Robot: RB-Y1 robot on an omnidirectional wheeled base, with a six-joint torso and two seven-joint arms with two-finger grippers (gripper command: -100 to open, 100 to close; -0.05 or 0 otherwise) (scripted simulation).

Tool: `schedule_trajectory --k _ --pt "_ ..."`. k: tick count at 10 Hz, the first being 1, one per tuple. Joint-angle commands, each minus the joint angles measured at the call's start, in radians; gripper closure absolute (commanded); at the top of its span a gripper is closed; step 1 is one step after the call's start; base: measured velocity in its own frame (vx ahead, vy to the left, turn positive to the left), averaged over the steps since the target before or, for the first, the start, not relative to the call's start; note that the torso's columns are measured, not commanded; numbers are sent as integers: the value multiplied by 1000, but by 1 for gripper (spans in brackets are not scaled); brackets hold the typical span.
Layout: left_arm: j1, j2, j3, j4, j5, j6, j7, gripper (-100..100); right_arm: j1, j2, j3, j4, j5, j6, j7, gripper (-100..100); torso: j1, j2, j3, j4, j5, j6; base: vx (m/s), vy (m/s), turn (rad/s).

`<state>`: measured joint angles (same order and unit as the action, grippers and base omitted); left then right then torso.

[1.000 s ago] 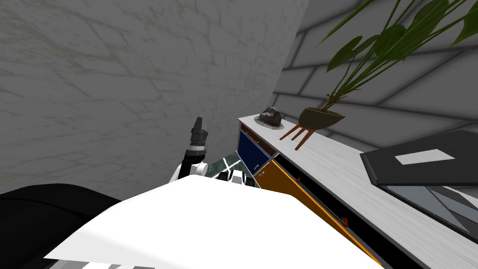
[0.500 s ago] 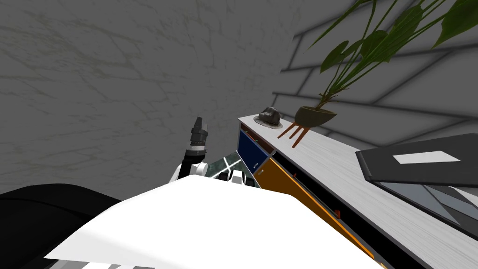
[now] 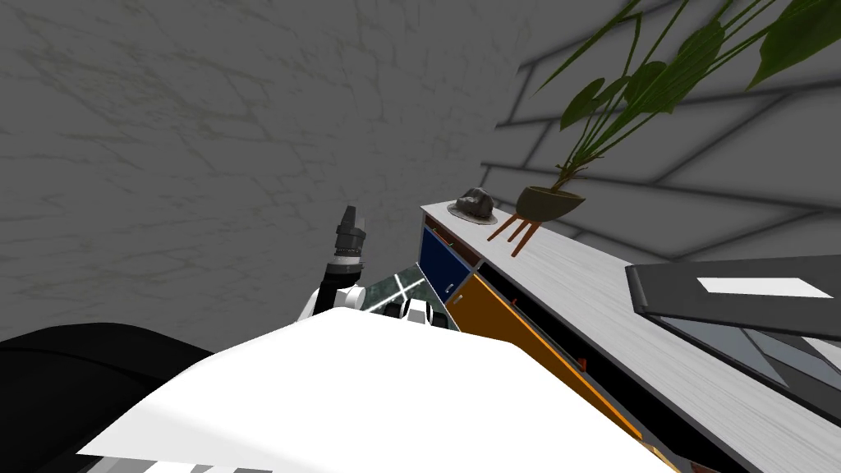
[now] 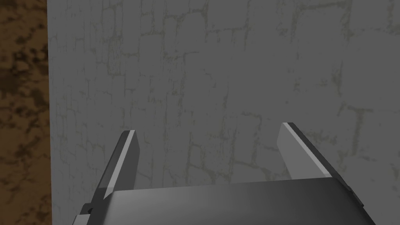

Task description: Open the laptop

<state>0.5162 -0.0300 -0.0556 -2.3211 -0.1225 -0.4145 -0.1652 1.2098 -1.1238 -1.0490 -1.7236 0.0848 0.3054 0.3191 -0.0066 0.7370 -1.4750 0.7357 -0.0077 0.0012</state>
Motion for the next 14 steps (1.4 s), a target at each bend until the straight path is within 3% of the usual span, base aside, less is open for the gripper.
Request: schedule_trajectory --k 1,2,3,4,12,13,14 --pt "0 0 0 0 0 0 0 0 -69 46 47 38 -15 -43 -28 100 1 0 1 -1 -2 0 -69 -29 49" --pt "0 0 0 0 0 0 0 0 -97 61 62 54 -20 -58 -39 100 -1 0 1 -1 -3 -1 -62 -13 46" --pt "0 0 0 0 0 0 0 0 -90 46 47 48 -13 -42 -32 100 -1 -1 0 -1 -3 -2 -27 -1 0" --pt "0 0 0 0 0 0 0 0 -143 81 71 82 -23 -72 -53 100 1 -3 -3 -1 2 -2 -39 -14 51" --pt "0 0 0 0 0 0 0 0 -357 220 162 205 -57 -183 -122 100 4 -5 -3 -2 0 -7 -46 -24 37" --pt "0 0 0 0 0 0 0 0 -316 183 129 178 -74 -146 -128 -100 4 -6 -3 -2 -1 -8 -28 -16 -49" --pt "0 0 0 0 0 0 0 0 -299 171 120 166 -86 -135 -134 -100 6 -5 -4 -1 5 -4 -1 -7 -58"
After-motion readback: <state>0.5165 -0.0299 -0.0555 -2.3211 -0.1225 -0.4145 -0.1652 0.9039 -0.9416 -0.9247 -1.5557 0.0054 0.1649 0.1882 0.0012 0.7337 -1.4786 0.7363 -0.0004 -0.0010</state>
